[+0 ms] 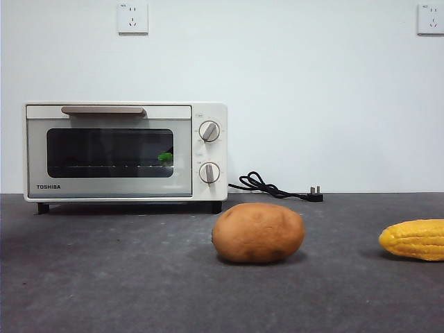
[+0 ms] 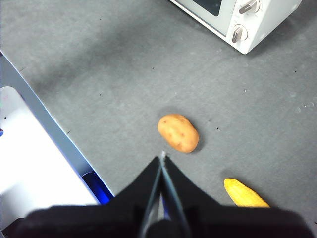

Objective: Take the eggplant from the table,put the eggplant in the oven

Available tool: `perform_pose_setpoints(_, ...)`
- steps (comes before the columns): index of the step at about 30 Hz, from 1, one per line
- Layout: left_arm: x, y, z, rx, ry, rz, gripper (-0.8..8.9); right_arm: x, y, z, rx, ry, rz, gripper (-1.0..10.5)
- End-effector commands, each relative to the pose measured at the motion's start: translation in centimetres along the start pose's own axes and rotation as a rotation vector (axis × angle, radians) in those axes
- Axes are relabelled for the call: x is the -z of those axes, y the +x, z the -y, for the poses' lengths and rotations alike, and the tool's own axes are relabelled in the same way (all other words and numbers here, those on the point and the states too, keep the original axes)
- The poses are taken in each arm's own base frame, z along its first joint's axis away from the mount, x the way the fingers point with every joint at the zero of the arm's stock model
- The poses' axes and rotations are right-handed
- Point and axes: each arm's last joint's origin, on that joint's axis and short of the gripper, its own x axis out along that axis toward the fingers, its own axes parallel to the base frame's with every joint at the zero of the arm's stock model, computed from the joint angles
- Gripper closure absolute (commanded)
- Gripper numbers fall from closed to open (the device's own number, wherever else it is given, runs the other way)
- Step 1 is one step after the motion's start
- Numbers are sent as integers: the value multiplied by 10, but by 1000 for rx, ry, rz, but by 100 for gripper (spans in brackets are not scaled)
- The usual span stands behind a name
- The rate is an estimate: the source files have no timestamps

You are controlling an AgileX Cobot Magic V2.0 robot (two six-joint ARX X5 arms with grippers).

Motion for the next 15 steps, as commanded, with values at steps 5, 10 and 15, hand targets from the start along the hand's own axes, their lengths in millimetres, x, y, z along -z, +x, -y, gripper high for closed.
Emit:
perform_pose_setpoints(5, 49, 3, 21, -38, 87, 4, 818, 1, 0, 0, -1, 9, -15, 945)
perform_pose_setpoints(10, 107, 10, 44, -34, 79, -12, 818, 1, 0, 0, -2, 9, -15, 945)
perform_pose_setpoints(15, 165, 12, 71, -8, -13, -68, 818, 1, 0, 0, -2, 9, -15, 945)
